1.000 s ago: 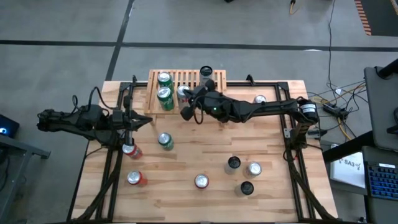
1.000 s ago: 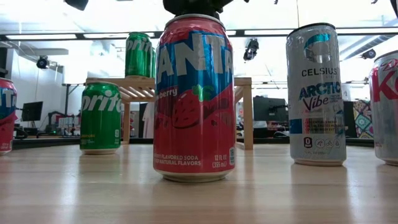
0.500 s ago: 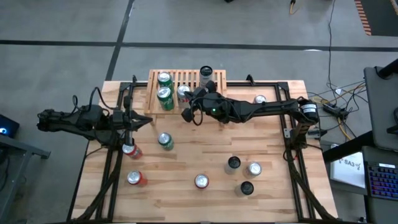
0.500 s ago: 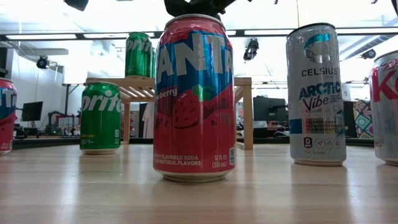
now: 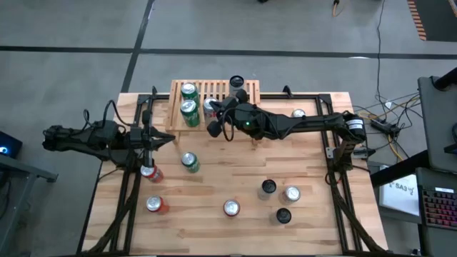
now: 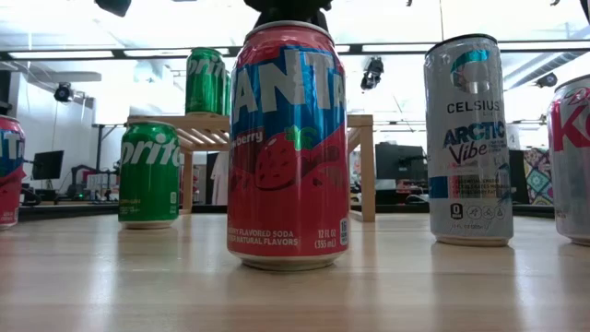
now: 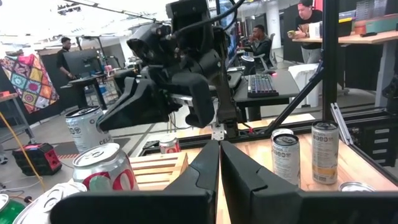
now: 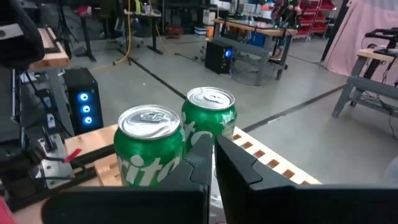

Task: Place canned beverage on shelf
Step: Adjust the soda cans

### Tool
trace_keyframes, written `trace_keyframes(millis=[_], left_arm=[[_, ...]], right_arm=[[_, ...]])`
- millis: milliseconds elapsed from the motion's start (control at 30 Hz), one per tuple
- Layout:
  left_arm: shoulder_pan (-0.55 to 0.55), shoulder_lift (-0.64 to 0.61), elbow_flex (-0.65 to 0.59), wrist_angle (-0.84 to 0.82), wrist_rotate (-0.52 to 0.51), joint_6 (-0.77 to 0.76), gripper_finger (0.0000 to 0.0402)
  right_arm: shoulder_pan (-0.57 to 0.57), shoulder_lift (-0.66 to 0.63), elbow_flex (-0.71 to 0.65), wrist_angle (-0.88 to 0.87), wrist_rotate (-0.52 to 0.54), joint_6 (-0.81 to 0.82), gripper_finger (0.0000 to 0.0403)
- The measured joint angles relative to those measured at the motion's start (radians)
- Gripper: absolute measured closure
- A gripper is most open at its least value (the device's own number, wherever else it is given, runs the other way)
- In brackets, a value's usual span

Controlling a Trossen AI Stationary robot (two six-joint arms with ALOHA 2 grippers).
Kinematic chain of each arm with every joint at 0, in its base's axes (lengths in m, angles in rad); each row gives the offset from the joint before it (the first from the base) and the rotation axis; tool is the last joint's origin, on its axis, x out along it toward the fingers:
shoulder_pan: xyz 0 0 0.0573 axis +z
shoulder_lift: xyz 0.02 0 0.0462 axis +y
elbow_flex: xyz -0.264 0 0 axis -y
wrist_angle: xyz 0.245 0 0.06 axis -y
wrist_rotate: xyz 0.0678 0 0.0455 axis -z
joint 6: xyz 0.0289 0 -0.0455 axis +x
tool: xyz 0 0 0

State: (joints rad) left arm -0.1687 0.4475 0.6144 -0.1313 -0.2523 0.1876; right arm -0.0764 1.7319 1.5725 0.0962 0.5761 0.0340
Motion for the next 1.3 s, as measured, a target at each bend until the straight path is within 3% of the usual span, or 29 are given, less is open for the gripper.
trace_keyframes(millis=[667,1067,1300], left_arm=[[0.0,0.002,0.0,0.004,0.0,0.006,0.0401],[0.0,0.002,0.0,0.023,0.0,-0.027,0.0401],[0.0,0.06,-0.002,0.107,0.0,-0.14,0.0401]], right_arm=[[-0.002,0.002,-0.024,-0.094,-0.004,0.024,0.0394],[0.013,-0.001,0.026,-0.117,-0.008,-0.084,0.0394],[0.049,-0.044,0.162,-0.391,-0.008,-0.183,0.0394]])
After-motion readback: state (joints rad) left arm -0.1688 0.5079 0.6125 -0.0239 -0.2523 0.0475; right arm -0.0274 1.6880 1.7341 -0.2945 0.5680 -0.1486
